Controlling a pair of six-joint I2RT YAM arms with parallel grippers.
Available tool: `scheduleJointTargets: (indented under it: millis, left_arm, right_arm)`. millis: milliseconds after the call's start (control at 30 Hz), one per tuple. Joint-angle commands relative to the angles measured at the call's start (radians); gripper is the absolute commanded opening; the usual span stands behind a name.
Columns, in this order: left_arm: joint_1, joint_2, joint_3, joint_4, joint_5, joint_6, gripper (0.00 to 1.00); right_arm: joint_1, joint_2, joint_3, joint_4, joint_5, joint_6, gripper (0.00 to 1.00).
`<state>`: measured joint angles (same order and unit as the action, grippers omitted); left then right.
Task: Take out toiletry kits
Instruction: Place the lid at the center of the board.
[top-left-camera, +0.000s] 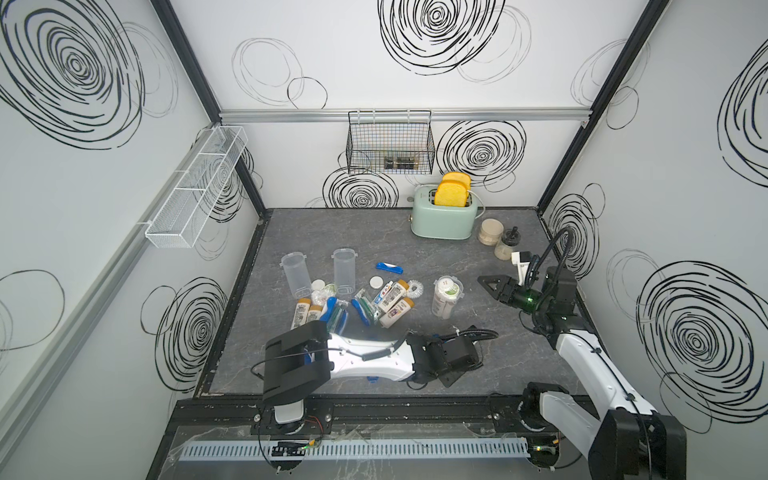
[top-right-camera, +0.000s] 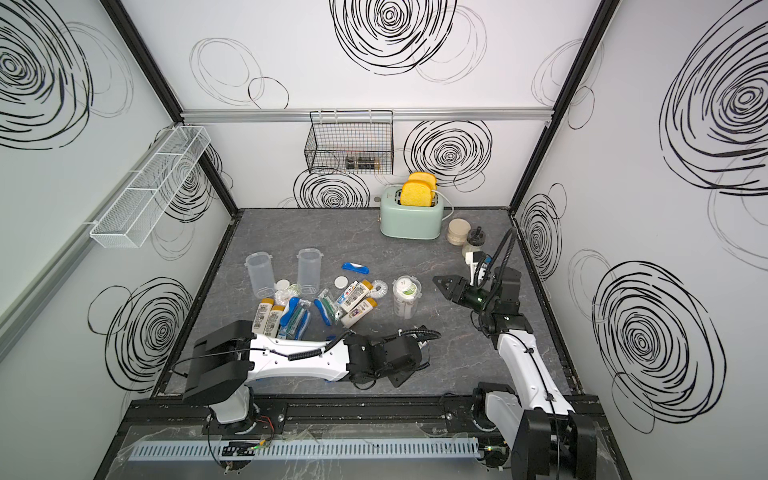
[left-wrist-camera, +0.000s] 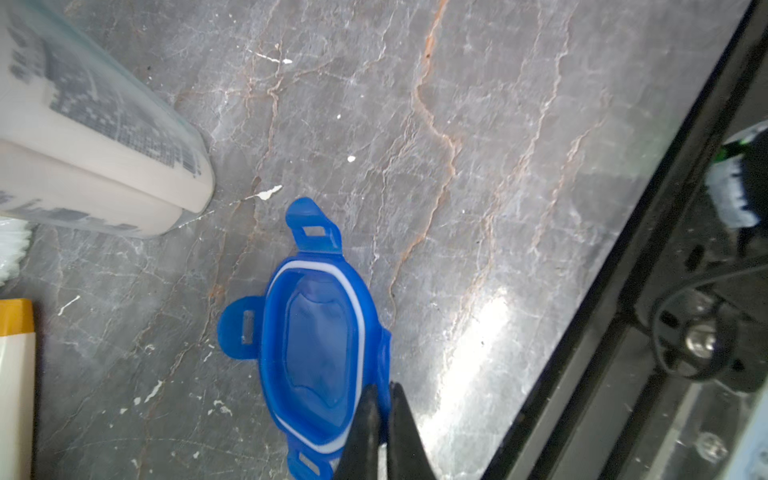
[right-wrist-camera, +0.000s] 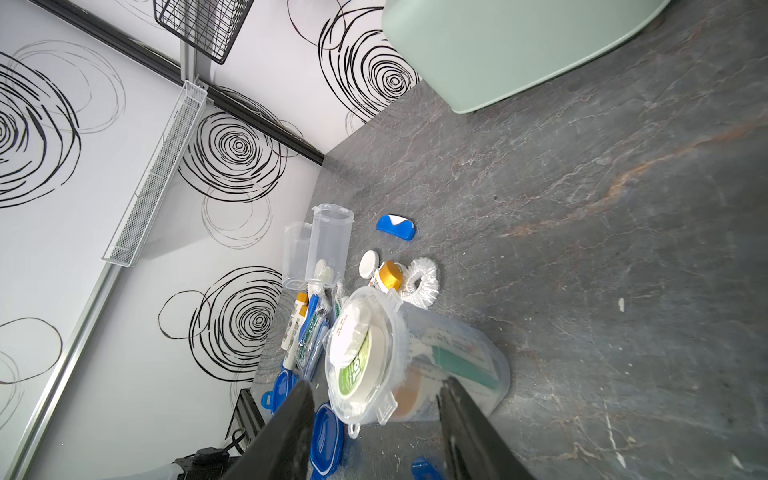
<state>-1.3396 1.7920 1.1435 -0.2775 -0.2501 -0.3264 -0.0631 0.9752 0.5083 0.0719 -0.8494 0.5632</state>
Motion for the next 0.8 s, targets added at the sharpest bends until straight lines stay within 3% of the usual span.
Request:
scheduleJointTargets:
  millis: [0, 400, 600, 767]
  left_arm:
    - [-0.018, 0.016, 0.038, 0.001, -0.052, 0.03, 0.11]
    - [-0.033, -0.029, 0.026, 0.0, -0.038, 0.026, 0.44]
    - [-0.02, -0.239, -0.026, 0.027, -0.006, 0.005, 0.52]
    - [0.088, -0.496, -0.126, 0.049, 0.051, -0.044, 0.55]
  right_arm:
    - [-0.009, -0.021, -0.014, -0.018, 0.01, -0.034, 0.53]
    - [-0.012, -0.027, -0.025, -0.011, 0.003, -0.046, 0.57]
    - [-0.004, -0.048, -0.056, 0.038, 0.01, -0.072, 0.58]
    - [0.075, -0.085, -0.067, -0.001, 0.108, -0.155, 0.66]
